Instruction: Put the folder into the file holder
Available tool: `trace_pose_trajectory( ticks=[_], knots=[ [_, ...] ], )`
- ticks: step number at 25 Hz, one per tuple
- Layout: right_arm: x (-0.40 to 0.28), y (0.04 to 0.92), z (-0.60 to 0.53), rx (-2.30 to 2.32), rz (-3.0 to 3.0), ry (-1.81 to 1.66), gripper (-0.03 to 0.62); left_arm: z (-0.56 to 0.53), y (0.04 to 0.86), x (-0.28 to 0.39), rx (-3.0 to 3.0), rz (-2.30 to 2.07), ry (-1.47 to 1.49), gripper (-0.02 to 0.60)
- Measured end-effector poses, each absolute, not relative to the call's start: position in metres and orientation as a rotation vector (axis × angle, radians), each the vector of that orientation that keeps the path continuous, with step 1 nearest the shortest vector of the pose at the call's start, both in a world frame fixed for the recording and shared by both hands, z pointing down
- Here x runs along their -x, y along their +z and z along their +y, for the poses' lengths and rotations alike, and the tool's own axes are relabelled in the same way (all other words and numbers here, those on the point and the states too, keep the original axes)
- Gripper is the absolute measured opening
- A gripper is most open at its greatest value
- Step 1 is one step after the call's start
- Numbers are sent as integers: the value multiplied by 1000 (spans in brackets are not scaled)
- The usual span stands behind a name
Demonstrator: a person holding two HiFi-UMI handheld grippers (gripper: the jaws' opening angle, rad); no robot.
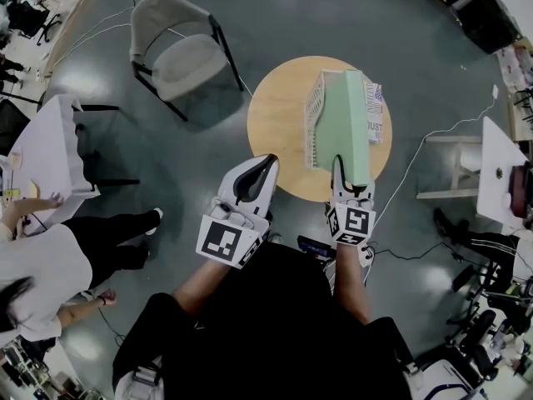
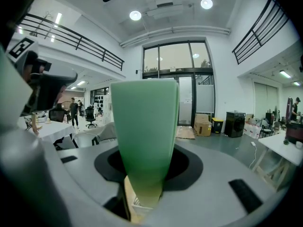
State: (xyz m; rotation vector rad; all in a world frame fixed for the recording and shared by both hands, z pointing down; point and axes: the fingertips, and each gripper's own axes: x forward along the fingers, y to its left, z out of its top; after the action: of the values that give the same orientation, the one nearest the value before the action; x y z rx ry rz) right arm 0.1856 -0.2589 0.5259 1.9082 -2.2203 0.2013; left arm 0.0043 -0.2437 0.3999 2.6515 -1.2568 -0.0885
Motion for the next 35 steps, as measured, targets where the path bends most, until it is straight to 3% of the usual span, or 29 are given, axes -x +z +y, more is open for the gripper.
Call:
trace_pose_trajectory(
  ticks=[35],
  knots=[
    [-187, 571, -280, -1852, -2169, 300, 152, -272, 412, -7, -2626, -1248, -62, 11]
  ],
)
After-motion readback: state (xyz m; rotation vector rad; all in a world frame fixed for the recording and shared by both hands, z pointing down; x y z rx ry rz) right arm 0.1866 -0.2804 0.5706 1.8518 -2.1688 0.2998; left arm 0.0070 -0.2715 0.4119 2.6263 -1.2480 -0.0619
